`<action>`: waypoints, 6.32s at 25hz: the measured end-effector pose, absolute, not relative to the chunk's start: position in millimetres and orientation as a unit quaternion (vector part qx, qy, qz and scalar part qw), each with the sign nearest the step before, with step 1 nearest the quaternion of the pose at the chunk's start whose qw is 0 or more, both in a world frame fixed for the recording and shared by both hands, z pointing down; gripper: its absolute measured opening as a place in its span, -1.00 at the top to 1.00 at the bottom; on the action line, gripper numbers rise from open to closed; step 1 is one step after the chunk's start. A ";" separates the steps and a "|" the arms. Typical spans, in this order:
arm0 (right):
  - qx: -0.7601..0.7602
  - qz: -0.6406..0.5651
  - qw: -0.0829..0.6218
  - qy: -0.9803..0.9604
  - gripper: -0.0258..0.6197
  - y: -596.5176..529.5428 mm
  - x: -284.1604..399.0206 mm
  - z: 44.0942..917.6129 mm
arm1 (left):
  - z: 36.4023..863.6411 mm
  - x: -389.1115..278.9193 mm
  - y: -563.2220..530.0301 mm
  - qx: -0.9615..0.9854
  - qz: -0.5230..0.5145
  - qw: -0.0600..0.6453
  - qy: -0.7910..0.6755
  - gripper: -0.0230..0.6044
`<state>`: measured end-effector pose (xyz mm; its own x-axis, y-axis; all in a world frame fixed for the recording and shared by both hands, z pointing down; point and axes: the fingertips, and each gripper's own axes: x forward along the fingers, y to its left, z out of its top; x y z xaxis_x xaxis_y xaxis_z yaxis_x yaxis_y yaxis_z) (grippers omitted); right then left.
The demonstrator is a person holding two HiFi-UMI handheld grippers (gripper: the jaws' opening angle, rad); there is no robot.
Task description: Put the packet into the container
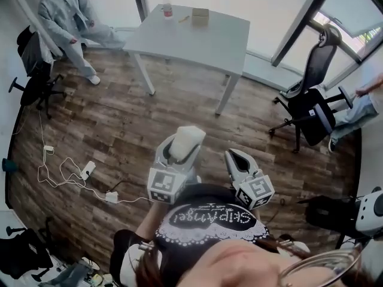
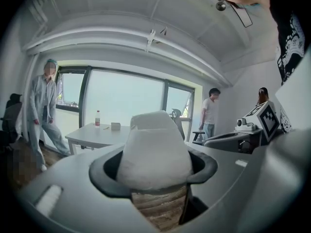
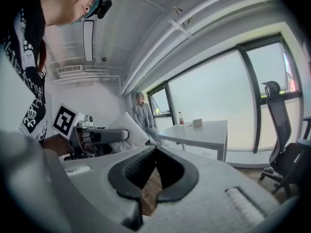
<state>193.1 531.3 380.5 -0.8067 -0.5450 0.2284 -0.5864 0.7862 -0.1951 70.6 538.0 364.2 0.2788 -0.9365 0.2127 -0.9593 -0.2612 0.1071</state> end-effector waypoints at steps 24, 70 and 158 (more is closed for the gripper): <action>0.396 0.074 0.086 -0.911 0.93 410.4 139.6 353.0 | 343.2 20.3 402.7 0.822 0.055 0.095 -0.559 0.02; 0.342 0.094 0.113 -0.928 0.93 251.1 82.0 362.8 | 349.0 -27.9 258.4 0.781 0.033 0.146 -0.606 0.02; 0.481 0.117 0.110 -0.862 0.93 19.8 93.0 333.2 | 334.2 -125.3 23.0 0.814 0.036 0.132 -0.564 0.02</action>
<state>93.0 19.8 333.2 -0.5137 -0.8032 0.3017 -0.8545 0.5105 -0.0959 -125.3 23.0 334.2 0.3602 -0.9097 0.2069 -0.9285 -0.3279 0.1744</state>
